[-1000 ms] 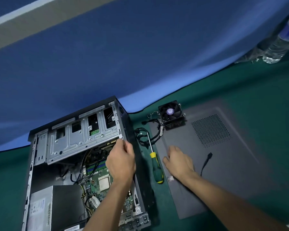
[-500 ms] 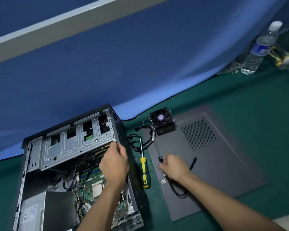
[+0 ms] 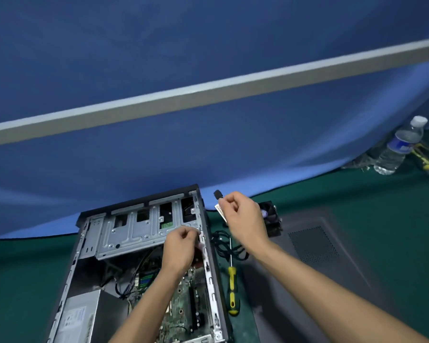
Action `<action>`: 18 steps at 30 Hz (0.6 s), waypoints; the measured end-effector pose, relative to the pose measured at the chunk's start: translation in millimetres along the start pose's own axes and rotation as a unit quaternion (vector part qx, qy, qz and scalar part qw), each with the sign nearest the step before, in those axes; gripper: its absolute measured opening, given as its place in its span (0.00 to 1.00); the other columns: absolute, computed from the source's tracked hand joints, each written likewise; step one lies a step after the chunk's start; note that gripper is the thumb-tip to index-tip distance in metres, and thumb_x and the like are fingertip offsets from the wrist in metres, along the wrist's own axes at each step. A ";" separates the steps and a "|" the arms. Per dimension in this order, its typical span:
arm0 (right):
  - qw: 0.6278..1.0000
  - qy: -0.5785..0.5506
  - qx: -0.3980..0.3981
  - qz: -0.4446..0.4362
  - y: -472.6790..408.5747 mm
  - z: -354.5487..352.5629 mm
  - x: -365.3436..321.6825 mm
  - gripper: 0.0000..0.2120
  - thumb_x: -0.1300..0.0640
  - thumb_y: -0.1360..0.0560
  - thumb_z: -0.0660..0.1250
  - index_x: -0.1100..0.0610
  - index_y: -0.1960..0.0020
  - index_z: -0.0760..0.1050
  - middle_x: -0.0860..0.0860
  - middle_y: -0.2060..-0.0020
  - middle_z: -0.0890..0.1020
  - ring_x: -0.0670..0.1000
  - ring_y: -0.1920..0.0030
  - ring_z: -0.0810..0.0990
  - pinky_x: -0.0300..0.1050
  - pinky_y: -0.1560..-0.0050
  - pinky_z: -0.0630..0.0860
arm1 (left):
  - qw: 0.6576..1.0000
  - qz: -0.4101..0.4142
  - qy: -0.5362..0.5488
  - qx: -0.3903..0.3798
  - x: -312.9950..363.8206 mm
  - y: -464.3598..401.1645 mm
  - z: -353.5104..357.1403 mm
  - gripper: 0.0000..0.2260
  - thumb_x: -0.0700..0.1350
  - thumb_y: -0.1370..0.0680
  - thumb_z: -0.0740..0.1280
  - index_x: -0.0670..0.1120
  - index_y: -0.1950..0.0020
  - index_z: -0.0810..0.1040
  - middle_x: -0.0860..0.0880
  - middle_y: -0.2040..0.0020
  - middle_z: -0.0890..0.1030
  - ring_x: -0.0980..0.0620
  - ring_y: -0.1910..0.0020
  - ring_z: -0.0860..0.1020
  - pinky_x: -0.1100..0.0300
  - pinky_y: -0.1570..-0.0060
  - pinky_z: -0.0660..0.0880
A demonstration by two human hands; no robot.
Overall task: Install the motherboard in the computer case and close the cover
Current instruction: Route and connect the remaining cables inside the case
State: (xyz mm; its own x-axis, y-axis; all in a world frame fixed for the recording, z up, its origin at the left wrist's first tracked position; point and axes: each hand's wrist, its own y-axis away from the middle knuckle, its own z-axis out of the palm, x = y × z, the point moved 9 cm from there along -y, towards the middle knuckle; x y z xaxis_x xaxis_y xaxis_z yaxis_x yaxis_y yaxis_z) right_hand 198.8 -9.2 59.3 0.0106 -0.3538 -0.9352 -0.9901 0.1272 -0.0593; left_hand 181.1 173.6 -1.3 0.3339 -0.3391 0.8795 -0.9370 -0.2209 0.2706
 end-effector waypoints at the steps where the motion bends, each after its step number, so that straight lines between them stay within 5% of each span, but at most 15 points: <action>1: 1.000 -0.009 0.005 -0.008 -2.7 3.6 -10.1 0.10 0.53 0.22 0.64 0.53 0.62 0.74 0.45 0.77 0.70 0.45 0.73 0.66 0.43 0.69 0.65 | 1.000 -0.005 -0.001 -0.001 0.6 -2.4 -7.0 0.11 0.37 0.21 0.60 0.43 0.61 0.79 0.51 0.75 0.77 0.59 0.81 0.69 0.66 0.80 0.63; 8: 0.999 -0.027 0.017 -0.011 -4.9 53.1 -36.0 0.13 0.57 0.21 0.63 0.52 0.64 0.70 0.40 0.79 0.70 0.42 0.76 0.66 0.35 0.72 0.64 | 0.989 -0.114 0.064 -0.063 -35.7 -12.3 -38.0 0.07 0.43 0.19 0.60 0.40 0.53 0.73 0.44 0.66 0.80 0.51 0.79 0.71 0.65 0.79 0.64; 12: 1.000 -0.003 0.019 0.013 2.6 83.2 -29.2 0.13 0.56 0.20 0.61 0.52 0.63 0.70 0.39 0.79 0.72 0.41 0.76 0.68 0.34 0.73 0.65 | 0.979 -0.128 0.135 -0.079 -61.2 -17.5 -51.8 0.04 0.36 0.20 0.59 0.41 0.52 0.73 0.40 0.63 0.79 0.51 0.78 0.75 0.62 0.80 0.70; 18: 0.997 0.028 0.022 0.062 14.1 107.1 -7.3 0.11 0.57 0.19 0.59 0.57 0.57 0.75 0.51 0.73 0.74 0.40 0.78 0.69 0.29 0.75 0.65 | 0.987 -0.095 0.080 -0.106 -110.4 -24.9 -48.2 0.10 0.32 0.22 0.59 0.43 0.48 0.75 0.41 0.62 0.79 0.50 0.74 0.76 0.59 0.76 0.71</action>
State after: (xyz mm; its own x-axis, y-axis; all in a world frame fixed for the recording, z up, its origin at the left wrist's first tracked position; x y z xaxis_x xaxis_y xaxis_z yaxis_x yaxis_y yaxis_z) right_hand 199.7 94.4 28.0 -0.1203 -0.3842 -0.9154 -0.9761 0.2140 0.0385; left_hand 162.6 260.6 -86.2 0.5007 -0.1581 0.8511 -0.8653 -0.0654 0.4969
